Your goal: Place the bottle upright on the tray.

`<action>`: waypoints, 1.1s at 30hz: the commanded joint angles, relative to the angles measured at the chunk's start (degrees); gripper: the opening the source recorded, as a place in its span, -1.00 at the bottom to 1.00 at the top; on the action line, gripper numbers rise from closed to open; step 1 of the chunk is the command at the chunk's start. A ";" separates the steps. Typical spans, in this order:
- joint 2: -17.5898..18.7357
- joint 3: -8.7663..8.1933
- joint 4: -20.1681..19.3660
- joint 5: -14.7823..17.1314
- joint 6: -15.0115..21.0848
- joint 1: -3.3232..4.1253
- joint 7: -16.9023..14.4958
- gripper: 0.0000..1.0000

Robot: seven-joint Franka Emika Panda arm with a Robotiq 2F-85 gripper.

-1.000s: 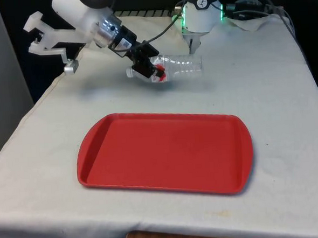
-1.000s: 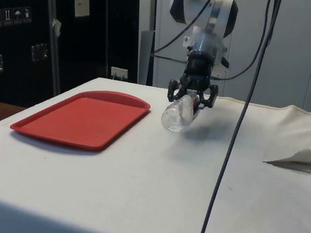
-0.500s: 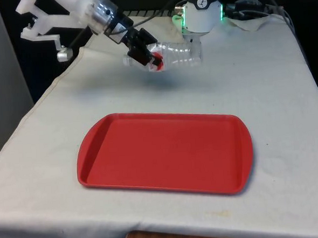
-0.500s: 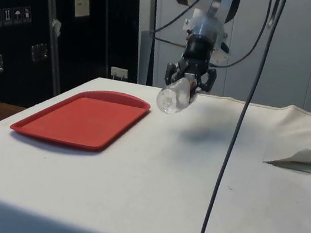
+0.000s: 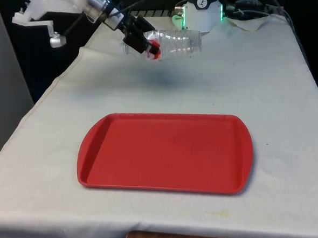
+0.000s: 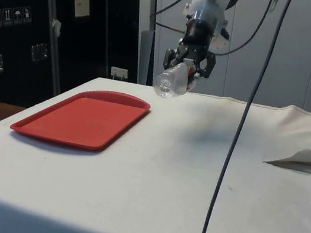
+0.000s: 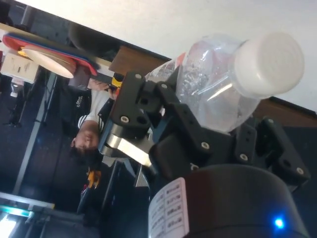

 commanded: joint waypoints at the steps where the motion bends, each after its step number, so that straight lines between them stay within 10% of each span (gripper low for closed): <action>1: -0.40 -0.34 -0.11 -0.40 0.86 0.52 0.69 -0.34; 12: -1.15 0.00 0.92 -1.95 1.20 0.06 2.29 -0.34; 33: -4.87 0.23 0.86 -7.16 5.73 1.89 8.37 -0.34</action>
